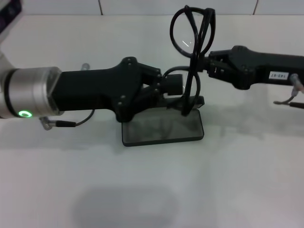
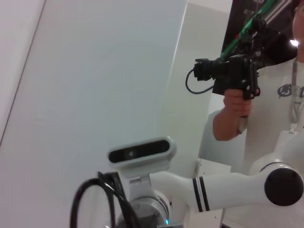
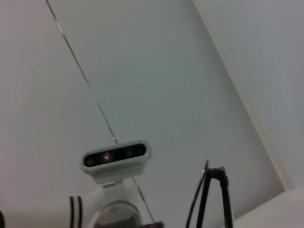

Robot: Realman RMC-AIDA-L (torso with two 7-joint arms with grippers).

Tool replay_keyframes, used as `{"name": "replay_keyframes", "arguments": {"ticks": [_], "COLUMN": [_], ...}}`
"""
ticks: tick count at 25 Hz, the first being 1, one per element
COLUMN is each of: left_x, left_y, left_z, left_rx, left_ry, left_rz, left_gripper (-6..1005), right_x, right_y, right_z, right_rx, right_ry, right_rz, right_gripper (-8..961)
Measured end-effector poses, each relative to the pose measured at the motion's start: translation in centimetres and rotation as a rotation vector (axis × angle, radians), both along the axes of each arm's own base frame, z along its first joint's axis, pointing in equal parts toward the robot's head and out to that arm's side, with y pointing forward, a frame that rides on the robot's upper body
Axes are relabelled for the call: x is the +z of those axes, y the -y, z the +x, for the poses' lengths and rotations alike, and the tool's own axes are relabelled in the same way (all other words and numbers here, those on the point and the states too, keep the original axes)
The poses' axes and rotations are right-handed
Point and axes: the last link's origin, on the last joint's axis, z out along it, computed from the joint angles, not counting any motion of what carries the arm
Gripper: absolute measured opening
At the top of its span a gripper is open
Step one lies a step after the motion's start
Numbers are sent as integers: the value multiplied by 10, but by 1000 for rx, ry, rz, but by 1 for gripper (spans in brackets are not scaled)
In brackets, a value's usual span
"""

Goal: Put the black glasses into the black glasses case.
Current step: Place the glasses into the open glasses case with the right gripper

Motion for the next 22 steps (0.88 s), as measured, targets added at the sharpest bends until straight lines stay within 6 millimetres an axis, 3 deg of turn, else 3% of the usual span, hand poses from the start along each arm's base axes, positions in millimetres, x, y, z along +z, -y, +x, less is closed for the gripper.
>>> {"name": "replay_keyframes", "arguments": {"ticks": [5, 9, 15, 22], "left_x": [12, 26, 37, 32], "left_y": [3, 5, 11, 21], "left_z": [-14, -37, -78, -101], "left_rx": [44, 114, 270, 359], "left_ry": [-20, -61, -167, -230], "left_rz": [-8, 15, 81, 97], "left_gripper": [11, 11, 11, 11], "right_x": [10, 18, 26, 16], "right_y": [-8, -13, -12, -4], "right_z": [-1, -9, -31, -66], "right_rx": [41, 114, 234, 408], "right_ry": [79, 247, 517, 749], "right_rz": [51, 71, 108, 134], "right_gripper": [64, 64, 64, 65]}}
